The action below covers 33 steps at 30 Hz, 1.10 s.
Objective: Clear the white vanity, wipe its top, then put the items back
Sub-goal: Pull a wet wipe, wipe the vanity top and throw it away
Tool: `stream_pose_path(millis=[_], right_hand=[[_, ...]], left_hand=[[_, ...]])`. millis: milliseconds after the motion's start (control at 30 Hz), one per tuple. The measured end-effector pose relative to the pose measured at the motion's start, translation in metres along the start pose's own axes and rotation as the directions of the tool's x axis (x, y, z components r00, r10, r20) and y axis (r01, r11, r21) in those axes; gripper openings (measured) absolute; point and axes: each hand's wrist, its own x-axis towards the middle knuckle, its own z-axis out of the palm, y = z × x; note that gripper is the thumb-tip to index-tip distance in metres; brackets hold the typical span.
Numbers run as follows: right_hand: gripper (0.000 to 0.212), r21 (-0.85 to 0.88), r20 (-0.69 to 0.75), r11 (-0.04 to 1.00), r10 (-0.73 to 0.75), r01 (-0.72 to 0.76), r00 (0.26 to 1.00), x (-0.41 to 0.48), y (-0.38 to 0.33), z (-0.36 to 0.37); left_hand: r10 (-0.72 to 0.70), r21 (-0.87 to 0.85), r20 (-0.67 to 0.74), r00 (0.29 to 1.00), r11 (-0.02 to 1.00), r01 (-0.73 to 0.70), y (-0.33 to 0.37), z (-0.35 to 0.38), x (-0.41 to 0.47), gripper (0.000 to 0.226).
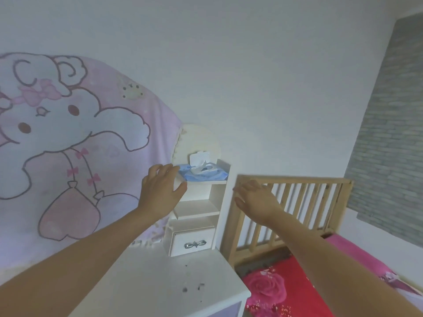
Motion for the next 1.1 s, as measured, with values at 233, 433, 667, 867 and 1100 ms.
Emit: stream_pose_path(millis=[233, 433, 667, 867, 1100], right_hand=[[0.039, 0.053, 0.029, 0.998, 0.026, -0.028, 0.999, 0.105, 0.032, 0.055], [0.039, 0.184, 0.039, 0.981, 0.058, -0.064, 0.998, 0.163, 0.056, 0.116], [0.036, 0.325, -0.104, 0.94, -0.073, 0.104, 0.992, 0.26, 0.089, 0.155], [0.032, 0.368, -0.07, 0.891, -0.26, 0.267, 0.963, 0.351, 0.111, 0.184], [0.035, 0.333, -0.116, 0.837, -0.421, 0.435, 0.9, 0.411, 0.11, 0.208]], left_hand=[[-0.072, -0.096, 0.062, 0.996, 0.992, 0.077, -0.031, 0.095, 0.088, 0.039], [-0.083, 0.024, 0.159, 0.984, 0.996, 0.081, -0.05, 0.175, 0.125, 0.042], [-0.111, 0.073, 0.035, 0.993, 0.991, 0.109, -0.053, 0.224, 0.191, 0.041], [-0.177, 0.297, 0.01, 0.984, 0.94, 0.166, -0.061, 0.258, 0.243, 0.094], [-0.295, 0.308, 0.018, 0.955, 0.911, 0.275, -0.082, 0.293, 0.243, 0.094]])
